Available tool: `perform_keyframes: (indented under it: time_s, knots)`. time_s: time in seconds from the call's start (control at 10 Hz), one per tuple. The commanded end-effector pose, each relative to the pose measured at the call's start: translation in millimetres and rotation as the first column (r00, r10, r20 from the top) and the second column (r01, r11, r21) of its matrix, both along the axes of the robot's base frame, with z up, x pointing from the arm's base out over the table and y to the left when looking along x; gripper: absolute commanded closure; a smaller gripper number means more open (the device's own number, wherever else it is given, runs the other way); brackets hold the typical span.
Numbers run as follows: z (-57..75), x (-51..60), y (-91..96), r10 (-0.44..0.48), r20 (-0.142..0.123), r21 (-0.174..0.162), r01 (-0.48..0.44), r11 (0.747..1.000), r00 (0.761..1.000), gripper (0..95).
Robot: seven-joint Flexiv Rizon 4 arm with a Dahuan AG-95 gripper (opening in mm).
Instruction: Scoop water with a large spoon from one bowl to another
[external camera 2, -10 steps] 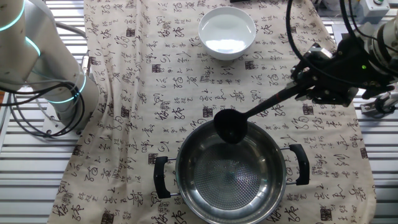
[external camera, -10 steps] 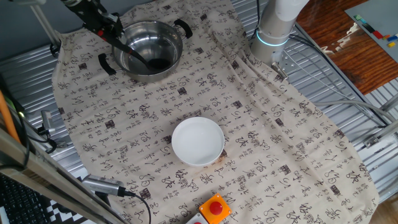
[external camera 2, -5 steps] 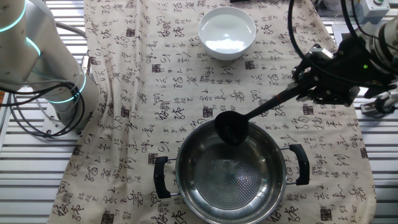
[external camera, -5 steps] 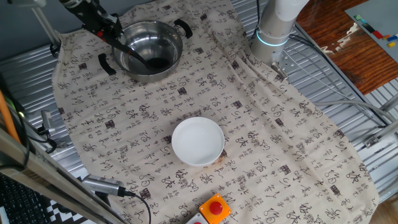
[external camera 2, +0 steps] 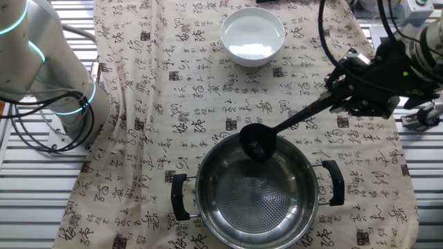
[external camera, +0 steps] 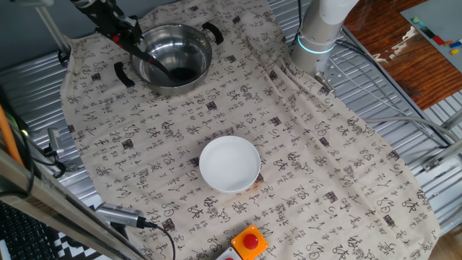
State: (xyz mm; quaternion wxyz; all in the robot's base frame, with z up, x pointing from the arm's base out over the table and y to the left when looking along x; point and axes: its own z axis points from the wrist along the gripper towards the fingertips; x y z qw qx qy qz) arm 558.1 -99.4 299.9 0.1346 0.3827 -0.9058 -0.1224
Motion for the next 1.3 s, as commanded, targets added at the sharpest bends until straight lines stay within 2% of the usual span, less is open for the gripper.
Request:
perform_keyframes:
  time_s: [0.1,0.4,0.8,1.0,1.2,1.3]
  knots:
    - [-0.5,-0.1,-0.1,-0.036,0.006,-0.019,0.036,0.999,0.999,95.0]
    - [-0.5,-0.1,-0.1,-0.062,0.011,-0.038,0.062,0.997,0.998,95.0]
    - [-3.2,3.3,-10.4,-0.043,0.013,-0.038,0.043,0.998,0.999,95.0]
    - [-5.0,6.2,-18.7,-0.028,0.016,-0.025,0.029,0.999,0.999,95.0]
    - [-6.8,10.3,-28.7,-0.024,0.018,0.011,0.024,1.000,1.000,95.0]
    - [-6.6,10.4,-29.6,-0.027,0.018,0.016,0.027,1.000,0.999,95.0]
